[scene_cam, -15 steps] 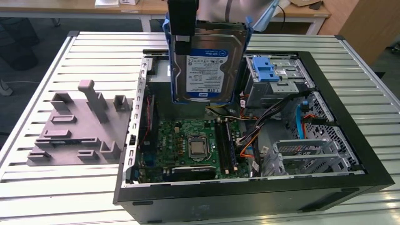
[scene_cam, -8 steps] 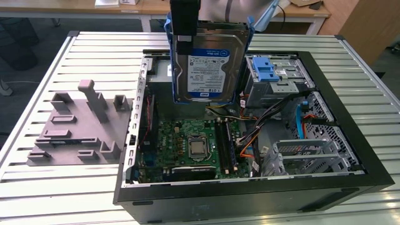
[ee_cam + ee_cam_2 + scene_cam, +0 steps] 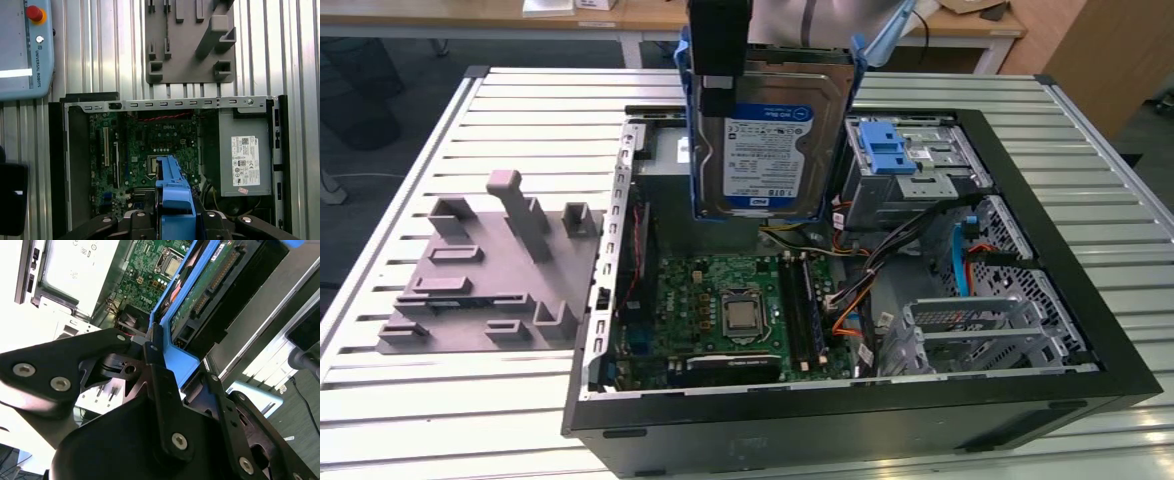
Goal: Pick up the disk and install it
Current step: 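Pick up the disk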
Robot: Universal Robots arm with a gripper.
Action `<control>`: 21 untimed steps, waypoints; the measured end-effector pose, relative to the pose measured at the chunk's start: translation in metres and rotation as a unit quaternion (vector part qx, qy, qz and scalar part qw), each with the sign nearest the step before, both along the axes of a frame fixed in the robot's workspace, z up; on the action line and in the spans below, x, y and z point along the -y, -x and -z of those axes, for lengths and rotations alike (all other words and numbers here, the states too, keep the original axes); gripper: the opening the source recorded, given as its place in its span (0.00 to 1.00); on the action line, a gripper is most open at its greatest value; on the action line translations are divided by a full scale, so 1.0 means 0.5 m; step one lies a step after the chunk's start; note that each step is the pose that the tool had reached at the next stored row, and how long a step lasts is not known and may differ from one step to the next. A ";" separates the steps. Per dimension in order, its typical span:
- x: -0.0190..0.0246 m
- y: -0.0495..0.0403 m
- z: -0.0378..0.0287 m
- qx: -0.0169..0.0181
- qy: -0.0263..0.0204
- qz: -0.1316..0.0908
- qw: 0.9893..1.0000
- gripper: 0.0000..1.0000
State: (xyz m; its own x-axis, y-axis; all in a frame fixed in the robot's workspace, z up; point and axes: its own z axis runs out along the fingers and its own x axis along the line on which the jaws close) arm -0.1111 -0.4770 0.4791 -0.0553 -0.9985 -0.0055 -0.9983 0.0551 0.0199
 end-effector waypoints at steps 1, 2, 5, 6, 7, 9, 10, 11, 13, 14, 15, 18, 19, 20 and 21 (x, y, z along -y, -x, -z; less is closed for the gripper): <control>0.0000 -0.001 0.000 0.000 0.000 0.000 1.000 0.37; 0.0000 -0.001 0.000 0.000 0.000 0.000 1.000 0.37; 0.0000 -0.003 0.000 0.000 0.000 0.000 1.000 0.37; 0.0000 -0.004 0.000 0.000 0.000 0.000 1.000 0.37; 0.0000 -0.004 0.000 0.000 0.000 0.000 1.000 0.37; 0.0000 -0.006 0.000 0.000 0.000 0.000 1.000 0.37; 0.0000 -0.006 0.000 0.000 0.000 0.000 1.000 0.37; 0.0000 -0.007 0.000 0.000 0.000 0.000 1.000 0.37; 0.0000 -0.008 0.000 0.000 0.000 0.000 1.000 0.37; 0.0000 -0.009 0.000 0.000 0.000 0.000 1.000 0.37; 0.0000 -0.009 0.000 0.000 0.000 0.000 1.000 0.37; 0.0000 -0.011 0.000 0.000 0.000 0.000 1.000 0.37; 0.0000 -0.012 0.000 0.000 0.000 0.000 1.000 0.37; 0.0000 -0.012 0.000 0.000 0.000 0.000 1.000 0.37; 0.0000 -0.013 0.000 0.000 0.000 0.000 1.000 0.37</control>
State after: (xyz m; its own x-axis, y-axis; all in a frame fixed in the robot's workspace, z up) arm -0.1046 -0.4770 0.4792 -0.0553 -0.9985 -0.0054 -0.9983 0.0552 0.0199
